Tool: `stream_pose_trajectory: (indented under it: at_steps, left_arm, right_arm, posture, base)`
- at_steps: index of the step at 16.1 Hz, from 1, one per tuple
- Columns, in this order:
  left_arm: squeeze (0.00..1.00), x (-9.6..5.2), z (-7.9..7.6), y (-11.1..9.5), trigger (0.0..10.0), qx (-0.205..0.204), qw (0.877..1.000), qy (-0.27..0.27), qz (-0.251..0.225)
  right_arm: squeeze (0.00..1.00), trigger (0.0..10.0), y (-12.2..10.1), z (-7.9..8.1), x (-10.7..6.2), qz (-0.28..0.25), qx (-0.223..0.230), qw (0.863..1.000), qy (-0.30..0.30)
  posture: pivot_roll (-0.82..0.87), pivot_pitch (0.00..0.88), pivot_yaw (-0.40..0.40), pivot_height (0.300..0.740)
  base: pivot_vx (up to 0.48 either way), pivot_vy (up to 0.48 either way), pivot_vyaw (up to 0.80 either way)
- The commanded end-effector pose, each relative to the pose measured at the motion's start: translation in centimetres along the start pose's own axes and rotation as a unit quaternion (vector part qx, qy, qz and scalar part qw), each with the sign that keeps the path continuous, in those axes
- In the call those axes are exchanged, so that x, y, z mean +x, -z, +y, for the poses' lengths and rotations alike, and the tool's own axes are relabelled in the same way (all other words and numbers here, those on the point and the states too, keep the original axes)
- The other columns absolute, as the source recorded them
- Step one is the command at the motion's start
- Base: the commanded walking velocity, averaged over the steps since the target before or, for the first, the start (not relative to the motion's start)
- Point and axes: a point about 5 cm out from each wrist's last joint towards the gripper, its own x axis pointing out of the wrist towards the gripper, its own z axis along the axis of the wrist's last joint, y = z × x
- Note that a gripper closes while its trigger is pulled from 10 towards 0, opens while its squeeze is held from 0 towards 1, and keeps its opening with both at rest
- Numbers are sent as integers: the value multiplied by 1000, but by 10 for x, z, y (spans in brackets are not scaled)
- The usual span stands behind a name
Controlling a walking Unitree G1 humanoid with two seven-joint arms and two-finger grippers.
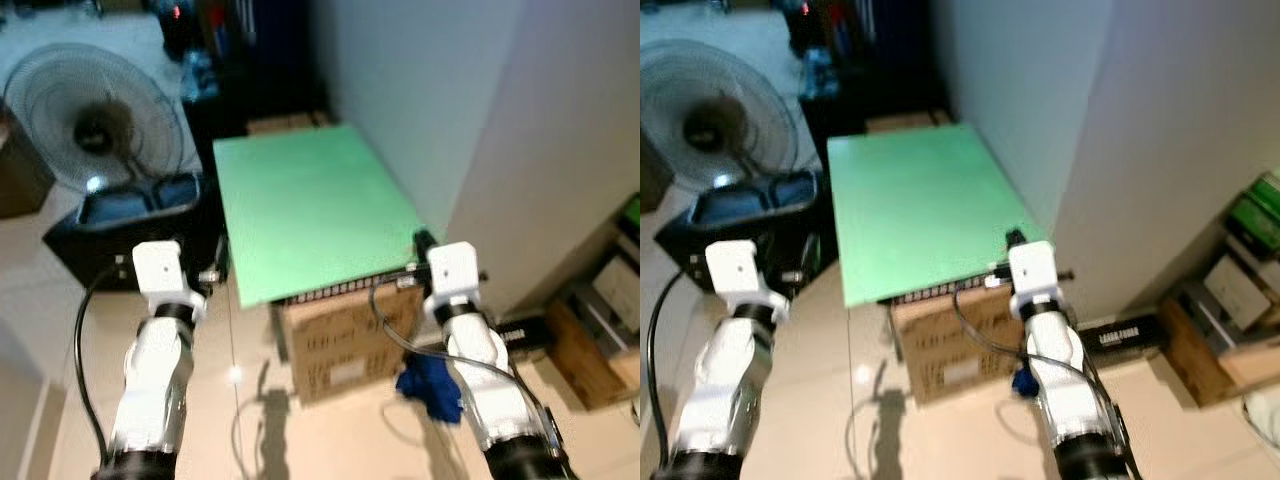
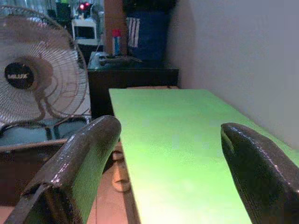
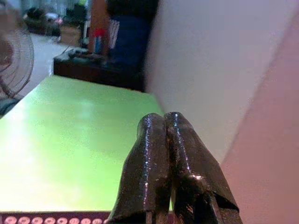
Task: Hang keys on a hook
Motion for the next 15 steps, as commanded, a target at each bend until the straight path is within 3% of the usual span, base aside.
stream_pose_trajectory:
  at_steps: [1, 10, 15]
  left_arm:
    - [0, 5, -1, -2, 10000, 7, 1000, 0, 3]
    - [0, -2, -10, 13, 10000, -5, 999, -19, 33]
    - [0, -2, -8, 16, 10000, -2, 999, -30, 38]
  right_arm:
    - [0, 0, -1, 0, 3, 7, 4, 1000, -4]
    - [0, 0, 6, 11, 8, 28, 11, 999, -42]
    - [0, 0, 5, 8, 17, 29, 12, 999, -42]
  posture:
    - [-153, 0, 57, 740]
    - [-130, 0, 29, 740]
    - [-117, 0, 20, 740]
  base:
    - [0, 0, 800]
    - [0, 0, 800]
    - [0, 0, 800]
